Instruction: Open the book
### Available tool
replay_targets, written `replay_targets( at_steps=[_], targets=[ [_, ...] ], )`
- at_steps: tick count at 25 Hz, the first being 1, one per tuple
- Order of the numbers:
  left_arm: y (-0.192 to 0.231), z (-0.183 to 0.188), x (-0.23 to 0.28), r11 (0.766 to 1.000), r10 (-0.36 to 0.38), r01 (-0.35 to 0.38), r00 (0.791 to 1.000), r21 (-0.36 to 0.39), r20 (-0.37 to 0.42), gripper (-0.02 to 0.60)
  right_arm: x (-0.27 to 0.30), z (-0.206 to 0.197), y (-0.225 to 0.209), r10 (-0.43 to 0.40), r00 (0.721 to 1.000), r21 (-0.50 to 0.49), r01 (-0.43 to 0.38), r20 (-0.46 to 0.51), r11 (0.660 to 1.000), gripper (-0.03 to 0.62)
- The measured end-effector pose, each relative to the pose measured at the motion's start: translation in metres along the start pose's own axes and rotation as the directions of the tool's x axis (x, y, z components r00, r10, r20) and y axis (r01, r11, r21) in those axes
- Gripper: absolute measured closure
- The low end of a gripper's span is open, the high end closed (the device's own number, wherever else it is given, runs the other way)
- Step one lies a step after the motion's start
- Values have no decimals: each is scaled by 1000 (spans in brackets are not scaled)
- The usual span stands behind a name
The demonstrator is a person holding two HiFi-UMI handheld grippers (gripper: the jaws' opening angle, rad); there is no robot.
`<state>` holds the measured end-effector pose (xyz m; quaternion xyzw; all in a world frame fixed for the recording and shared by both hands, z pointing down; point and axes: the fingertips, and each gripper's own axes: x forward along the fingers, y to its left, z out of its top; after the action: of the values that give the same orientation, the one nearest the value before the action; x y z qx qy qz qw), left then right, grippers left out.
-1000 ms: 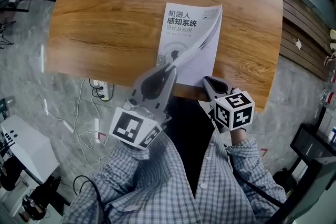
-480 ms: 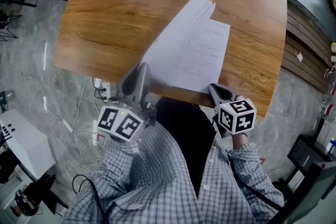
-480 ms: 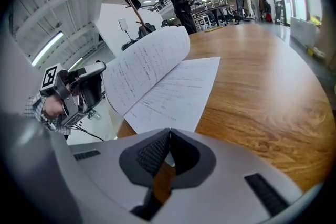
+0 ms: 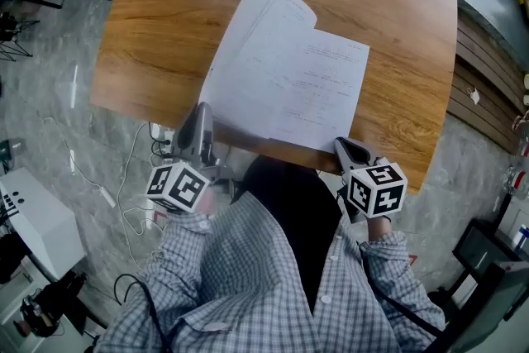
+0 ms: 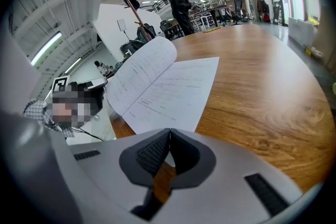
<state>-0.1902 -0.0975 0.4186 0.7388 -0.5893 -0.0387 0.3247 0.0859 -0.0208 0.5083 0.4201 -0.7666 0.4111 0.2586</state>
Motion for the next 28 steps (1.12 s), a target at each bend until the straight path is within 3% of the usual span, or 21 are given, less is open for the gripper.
replay_targets(
  at_steps=[5, 9, 14, 22, 25, 28],
  targets=[
    [35, -7, -7, 996, 90, -89, 995, 8, -34, 546, 1, 2, 0, 20, 1000, 58, -21, 18, 998, 572],
    [53, -17, -8, 991, 129, -127, 987, 33, -91, 546, 5, 4, 3, 14, 1000, 49, -15, 19, 999, 572],
    [68, -32, -3, 987, 154, -161, 975, -29, -158, 545, 7, 3, 1, -2, 1000, 51, 1, 18, 999, 572],
    [91, -37, -14, 965, 258, -237, 934, 111, -247, 538, 8, 4, 2, -2, 1000, 59, 1, 17, 998, 572],
    [91, -34, -21, 962, 269, -251, 936, 106, -225, 538, 5, 1, -1, -2, 1000, 57, 1, 18, 998, 572],
    [74, -32, -18, 969, 237, -215, 950, 122, -204, 538, 4, -2, -4, 1, 999, 56, -3, 37, 998, 572]
  ],
)
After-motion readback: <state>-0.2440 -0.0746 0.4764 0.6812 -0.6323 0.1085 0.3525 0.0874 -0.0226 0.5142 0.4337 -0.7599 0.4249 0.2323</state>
